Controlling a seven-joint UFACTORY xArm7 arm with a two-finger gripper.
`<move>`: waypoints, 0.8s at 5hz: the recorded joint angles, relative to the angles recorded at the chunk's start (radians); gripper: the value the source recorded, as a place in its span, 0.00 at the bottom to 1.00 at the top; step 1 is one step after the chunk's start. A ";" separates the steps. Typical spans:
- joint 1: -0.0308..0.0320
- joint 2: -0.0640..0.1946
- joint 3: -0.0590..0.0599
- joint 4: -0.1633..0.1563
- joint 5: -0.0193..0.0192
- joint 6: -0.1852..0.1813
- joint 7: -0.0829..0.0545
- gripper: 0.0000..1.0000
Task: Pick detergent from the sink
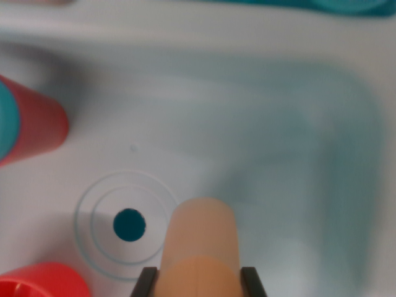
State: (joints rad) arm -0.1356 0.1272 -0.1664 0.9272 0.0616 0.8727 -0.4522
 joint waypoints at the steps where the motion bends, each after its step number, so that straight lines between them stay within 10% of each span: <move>1: 0.0002 -0.009 0.000 0.020 -0.0021 0.028 0.002 1.00; 4: 0.0005 -0.019 0.000 0.044 -0.0046 0.062 0.005 1.00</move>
State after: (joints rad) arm -0.1351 0.1085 -0.1664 0.9707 0.0569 0.9346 -0.4476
